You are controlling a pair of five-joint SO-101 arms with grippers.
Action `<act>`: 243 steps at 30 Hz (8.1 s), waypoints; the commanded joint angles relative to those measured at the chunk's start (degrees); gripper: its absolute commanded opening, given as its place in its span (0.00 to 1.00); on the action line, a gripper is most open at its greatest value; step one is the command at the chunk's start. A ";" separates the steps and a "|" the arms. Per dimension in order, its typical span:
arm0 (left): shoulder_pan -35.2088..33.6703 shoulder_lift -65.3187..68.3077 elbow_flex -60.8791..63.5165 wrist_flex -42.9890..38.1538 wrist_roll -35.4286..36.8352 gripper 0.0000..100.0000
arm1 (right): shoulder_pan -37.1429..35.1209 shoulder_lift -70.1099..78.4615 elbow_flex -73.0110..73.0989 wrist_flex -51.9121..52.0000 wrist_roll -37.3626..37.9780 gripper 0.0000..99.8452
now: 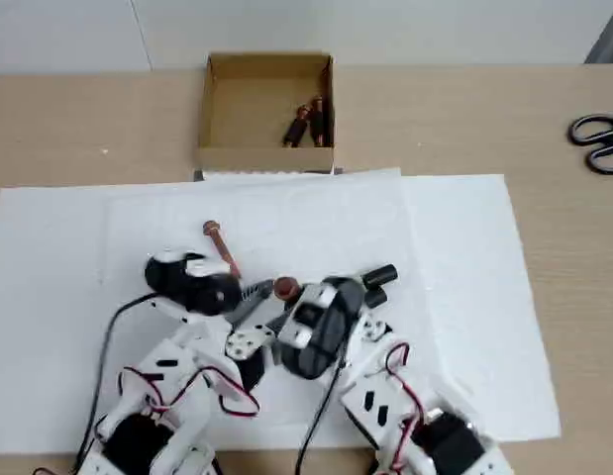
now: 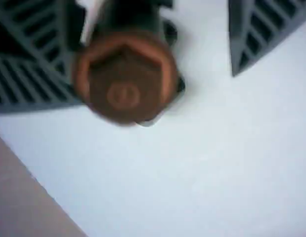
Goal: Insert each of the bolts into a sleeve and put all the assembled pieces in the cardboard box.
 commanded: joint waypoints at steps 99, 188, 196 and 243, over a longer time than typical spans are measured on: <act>-31.12 -0.44 12.18 -1.32 -17.41 0.01 | 23.16 157.67 -135.47 -20.18 -18.20 0.00; -31.03 -0.44 12.18 -1.23 -17.58 0.01 | 25.80 112.48 -91.08 47.87 -56.79 0.21; -31.03 -0.44 12.18 -1.23 -17.58 0.01 | 29.14 119.78 -91.34 46.90 -56.62 0.21; -31.03 -0.44 12.18 -1.14 -17.41 0.01 | 26.51 132.26 -91.34 38.90 -52.84 0.21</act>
